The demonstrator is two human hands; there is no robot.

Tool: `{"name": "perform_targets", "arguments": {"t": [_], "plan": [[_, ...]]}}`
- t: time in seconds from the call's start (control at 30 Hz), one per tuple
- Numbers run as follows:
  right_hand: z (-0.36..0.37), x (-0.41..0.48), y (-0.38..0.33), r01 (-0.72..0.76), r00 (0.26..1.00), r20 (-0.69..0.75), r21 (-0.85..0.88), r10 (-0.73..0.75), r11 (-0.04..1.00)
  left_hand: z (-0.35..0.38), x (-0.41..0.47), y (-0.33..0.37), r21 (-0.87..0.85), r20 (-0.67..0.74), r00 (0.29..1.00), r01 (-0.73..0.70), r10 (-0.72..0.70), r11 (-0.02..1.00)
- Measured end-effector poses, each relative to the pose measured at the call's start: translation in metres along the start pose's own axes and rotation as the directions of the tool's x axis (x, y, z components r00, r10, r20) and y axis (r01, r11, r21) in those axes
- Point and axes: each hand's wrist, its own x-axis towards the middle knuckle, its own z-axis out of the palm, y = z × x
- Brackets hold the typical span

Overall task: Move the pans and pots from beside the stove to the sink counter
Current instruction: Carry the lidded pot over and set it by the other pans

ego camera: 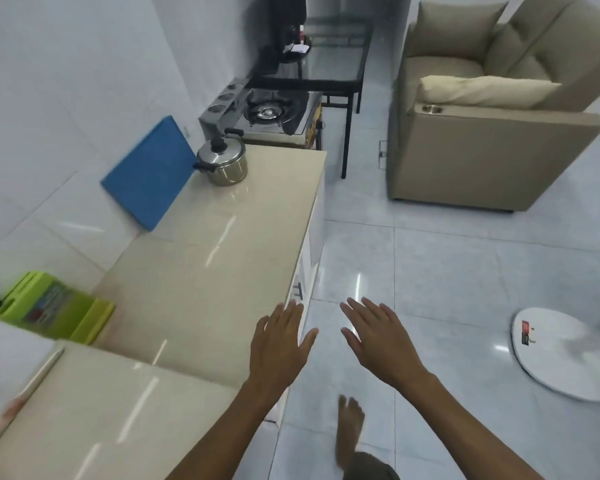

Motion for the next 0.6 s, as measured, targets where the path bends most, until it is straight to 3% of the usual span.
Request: {"name": "perform_targets", "arguments": {"t": [0.23, 0.47, 0.6], "plan": [[-0.020, 0.166, 0.064, 0.129, 0.990, 0.058, -0.005, -0.129, 0.992, -0.001, 0.148, 0.007, -0.065, 0.025, 0.988, 0.156, -0.154, 0.986], [-0.026, 0.347, 0.101, 0.268, 0.963, 0.039, -0.013, -0.267, 0.963, 0.005, 0.291, -0.037, -0.089, -0.085, 0.946, 0.307, -0.314, 0.948], [-0.022, 0.449, 0.108, 0.289, 0.953, 0.088, 0.033, -0.291, 0.957, 0.002, 0.373, -0.073, -0.153, -0.131, 0.886, 0.425, -0.445, 0.892]]}}
